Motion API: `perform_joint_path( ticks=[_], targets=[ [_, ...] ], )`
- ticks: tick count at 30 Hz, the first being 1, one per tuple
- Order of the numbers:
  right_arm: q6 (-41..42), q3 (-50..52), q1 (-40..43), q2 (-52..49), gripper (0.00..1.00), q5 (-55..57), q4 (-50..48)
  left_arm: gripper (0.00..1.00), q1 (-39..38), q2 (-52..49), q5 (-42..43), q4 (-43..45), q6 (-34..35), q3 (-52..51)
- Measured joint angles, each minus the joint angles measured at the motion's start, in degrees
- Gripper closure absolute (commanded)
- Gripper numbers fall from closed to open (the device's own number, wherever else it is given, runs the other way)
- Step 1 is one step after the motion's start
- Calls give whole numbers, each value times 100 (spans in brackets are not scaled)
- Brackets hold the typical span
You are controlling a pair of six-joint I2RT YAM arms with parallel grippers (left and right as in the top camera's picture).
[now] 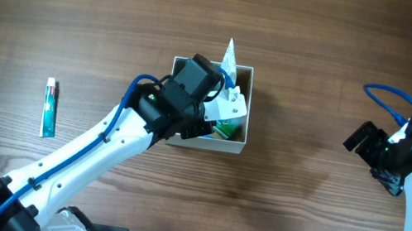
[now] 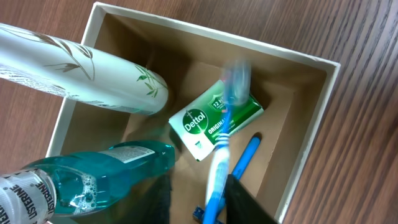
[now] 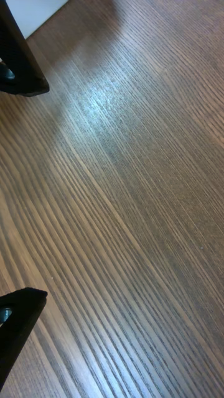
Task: Pack container
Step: 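Place the toothbrush into the box and open the left gripper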
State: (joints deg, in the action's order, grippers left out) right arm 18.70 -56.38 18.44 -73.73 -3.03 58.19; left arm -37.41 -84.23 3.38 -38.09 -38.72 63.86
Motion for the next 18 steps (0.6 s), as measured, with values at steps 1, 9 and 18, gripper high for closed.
perform_joint_path(
  ticks=[1,9,18],
  targets=[
    [2,0,0,0,0,0,-2,28,0,0,2,0,-17,0],
    [2,0,0,0,0,0,-11,12,120,177,-155,-81,927,0],
    [2,0,0,0,0,2,-17,5,3818,1617,-776,-1047,3427,2]
  ],
)
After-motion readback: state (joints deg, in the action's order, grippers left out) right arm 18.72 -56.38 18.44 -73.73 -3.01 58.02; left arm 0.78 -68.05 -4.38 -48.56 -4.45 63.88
